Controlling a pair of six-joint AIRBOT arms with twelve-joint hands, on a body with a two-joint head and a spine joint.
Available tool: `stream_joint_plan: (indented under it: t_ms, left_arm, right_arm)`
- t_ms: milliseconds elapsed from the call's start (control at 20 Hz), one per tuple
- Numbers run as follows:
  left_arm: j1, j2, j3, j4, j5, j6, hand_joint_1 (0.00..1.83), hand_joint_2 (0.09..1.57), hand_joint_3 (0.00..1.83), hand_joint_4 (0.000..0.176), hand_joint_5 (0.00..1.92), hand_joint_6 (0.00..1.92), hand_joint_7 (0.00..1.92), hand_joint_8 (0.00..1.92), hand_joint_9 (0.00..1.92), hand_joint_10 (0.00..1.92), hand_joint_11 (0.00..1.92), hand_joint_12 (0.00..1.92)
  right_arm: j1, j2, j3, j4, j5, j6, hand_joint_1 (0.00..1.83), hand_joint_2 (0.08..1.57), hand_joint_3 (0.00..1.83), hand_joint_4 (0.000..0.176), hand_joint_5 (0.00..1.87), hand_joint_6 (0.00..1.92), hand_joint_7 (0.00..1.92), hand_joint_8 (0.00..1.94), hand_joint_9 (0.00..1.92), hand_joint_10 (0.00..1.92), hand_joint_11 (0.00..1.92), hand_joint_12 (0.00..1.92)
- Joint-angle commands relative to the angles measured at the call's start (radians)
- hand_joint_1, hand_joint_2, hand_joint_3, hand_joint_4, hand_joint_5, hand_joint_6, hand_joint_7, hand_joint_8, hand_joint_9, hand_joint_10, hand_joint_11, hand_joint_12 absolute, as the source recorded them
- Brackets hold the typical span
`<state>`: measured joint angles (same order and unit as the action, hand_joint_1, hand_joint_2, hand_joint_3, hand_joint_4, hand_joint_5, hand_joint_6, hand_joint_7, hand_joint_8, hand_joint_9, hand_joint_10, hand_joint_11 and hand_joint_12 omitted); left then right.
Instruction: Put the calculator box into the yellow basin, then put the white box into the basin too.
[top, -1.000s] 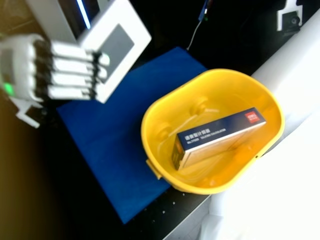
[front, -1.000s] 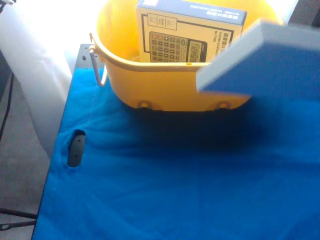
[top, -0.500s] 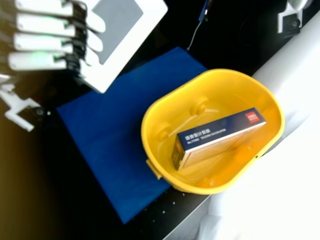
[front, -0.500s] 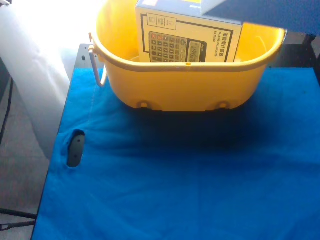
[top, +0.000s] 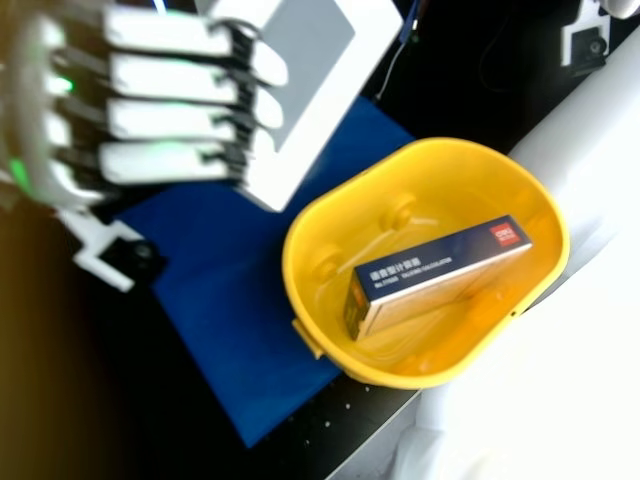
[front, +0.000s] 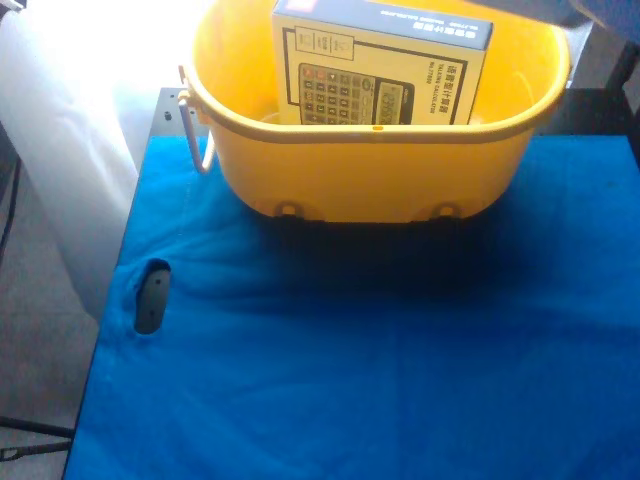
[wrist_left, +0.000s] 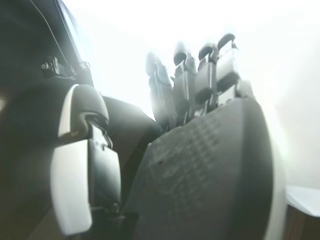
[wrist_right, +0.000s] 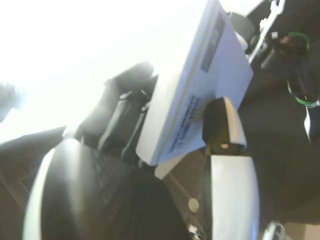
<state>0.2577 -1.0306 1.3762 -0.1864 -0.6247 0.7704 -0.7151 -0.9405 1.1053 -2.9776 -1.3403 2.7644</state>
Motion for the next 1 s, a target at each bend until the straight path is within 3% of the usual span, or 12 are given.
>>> stream_joint_plan:
  t_ms: [0,200,250,300,400,450,500,600,750,850,900,950]
  left_arm:
    - [-0.004,0.0,0.006,-0.003,-0.113,-0.003,0.7,1.21,0.01,0.0,0.57,0.01,0.33,0.02,0.12,0.04,0.0,0.0]
    - [-0.004,-0.026,0.016,0.006,-0.113,-0.003,0.68,1.19,0.0,0.0,0.56,0.01,0.32,0.02,0.11,0.04,0.0,0.0]
    - [-0.004,-0.026,0.016,0.007,-0.113,-0.003,0.67,1.19,0.0,0.0,0.57,0.01,0.32,0.01,0.11,0.04,0.0,0.0]
    - [-0.003,-0.026,0.016,0.007,-0.113,-0.003,0.68,1.2,0.0,0.0,0.56,0.01,0.33,0.02,0.13,0.05,0.02,0.01]
    - [-0.003,-0.031,0.015,0.014,-0.113,-0.003,0.66,1.18,0.0,0.0,0.57,0.01,0.39,0.03,0.21,0.1,0.0,0.62]
    - [-0.003,-0.035,0.015,0.018,-0.114,-0.003,0.66,1.17,0.0,0.0,0.59,0.02,0.39,0.02,0.2,0.09,0.0,0.63]
    - [-0.003,-0.039,0.015,0.02,-0.114,-0.003,0.65,1.16,0.0,0.0,0.59,0.02,0.39,0.01,0.19,0.08,0.0,0.54]
    - [-0.003,-0.043,0.016,0.026,-0.114,-0.003,0.64,1.16,0.0,0.0,0.59,0.01,0.41,0.01,0.23,0.09,0.0,0.72]
    - [-0.003,-0.047,0.015,0.033,-0.116,-0.003,0.61,1.16,0.0,0.0,0.58,0.0,0.43,0.0,0.26,0.08,0.0,0.83]
    - [-0.003,-0.051,0.015,0.038,-0.117,-0.003,0.64,1.17,0.0,0.0,0.57,0.0,0.42,0.0,0.25,0.06,0.0,0.78]
    - [-0.002,-0.051,0.015,0.038,-0.118,-0.003,0.64,1.17,0.0,0.0,0.57,0.0,0.42,0.0,0.26,0.06,0.0,0.78]
    - [0.0,-0.051,0.015,0.038,-0.119,-0.003,0.66,1.17,0.0,0.0,0.58,0.01,0.44,0.01,0.29,0.07,0.0,0.91]
  right_arm:
    - [0.022,-0.015,0.011,-0.034,-0.056,0.006,1.21,1.13,0.0,0.018,0.94,1.1,1.01,0.92,0.83,1.09,0.63,1.57]
    - [0.063,-0.065,0.054,-0.034,-0.005,0.006,1.21,1.13,0.0,0.018,0.94,1.11,1.01,0.92,0.84,1.09,0.63,1.57]
    - [0.076,-0.083,0.069,-0.034,0.017,0.006,1.14,1.17,0.0,0.0,0.86,1.17,0.58,1.11,0.31,1.55,0.3,1.85]
    - [0.09,-0.103,0.086,-0.034,0.041,0.006,1.19,1.22,0.0,0.0,0.89,1.23,0.63,1.3,0.54,1.26,0.45,1.54]
    - [0.109,-0.133,0.113,-0.034,0.079,0.006,1.2,1.22,0.0,0.0,0.89,1.27,0.65,1.31,0.64,0.91,0.49,1.3]
    - [0.113,-0.14,0.121,-0.034,0.094,0.006,1.32,1.19,0.0,0.0,0.83,1.29,0.79,1.16,0.77,1.26,0.59,1.34]
    - [0.116,-0.146,0.128,-0.034,0.108,0.006,1.36,1.17,0.0,0.0,0.71,1.36,0.94,1.03,0.86,1.24,0.65,1.33]
    - [0.121,-0.16,0.142,-0.034,0.134,0.006,1.35,1.21,0.0,0.0,0.56,1.47,0.89,1.11,0.82,1.35,0.6,1.46]
    - [0.136,-0.194,0.171,-0.034,0.194,0.006,1.36,1.18,0.0,0.0,0.66,1.28,0.95,1.1,0.84,1.35,0.7,1.49]
    - [0.138,-0.197,0.173,-0.034,0.198,0.006,1.26,1.18,0.0,0.0,0.65,1.32,1.01,1.07,0.74,1.02,0.1,1.6]
    - [0.139,-0.196,0.174,-0.034,0.198,0.006,1.33,1.13,0.0,0.0,0.52,0.95,0.96,1.07,0.66,0.83,0.02,1.47]
    - [0.139,-0.196,0.175,-0.034,0.198,0.006,1.18,1.02,0.0,0.0,0.44,0.62,0.56,0.52,0.49,0.59,0.0,1.39]
